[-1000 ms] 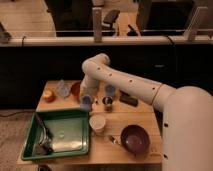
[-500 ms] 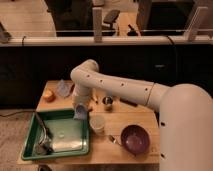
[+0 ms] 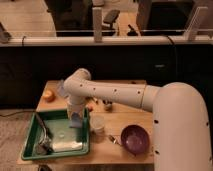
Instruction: Wipe tray with sponge
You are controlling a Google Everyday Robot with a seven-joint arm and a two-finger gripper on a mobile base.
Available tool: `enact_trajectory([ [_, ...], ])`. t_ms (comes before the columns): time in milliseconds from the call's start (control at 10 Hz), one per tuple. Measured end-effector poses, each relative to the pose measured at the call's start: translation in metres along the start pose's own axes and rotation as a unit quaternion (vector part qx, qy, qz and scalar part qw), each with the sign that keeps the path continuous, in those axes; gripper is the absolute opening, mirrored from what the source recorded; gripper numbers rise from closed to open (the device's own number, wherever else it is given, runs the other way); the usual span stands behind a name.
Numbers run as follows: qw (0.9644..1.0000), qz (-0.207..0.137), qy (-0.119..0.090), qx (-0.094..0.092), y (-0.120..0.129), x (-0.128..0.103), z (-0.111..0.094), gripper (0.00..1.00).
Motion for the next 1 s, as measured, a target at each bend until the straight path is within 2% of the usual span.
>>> enact_trajectory([
  [300, 0.9998, 0.011, -0.008, 0.017, -0.002, 0.000, 0.027, 0.00],
  [600, 0.9994, 0.022, -0.013, 0.024, -0.005, 0.003, 0.038, 0.00],
  [1000, 0.9992, 0.032, -0.010, 0.021, -0.006, 0.010, 0.045, 0.00],
])
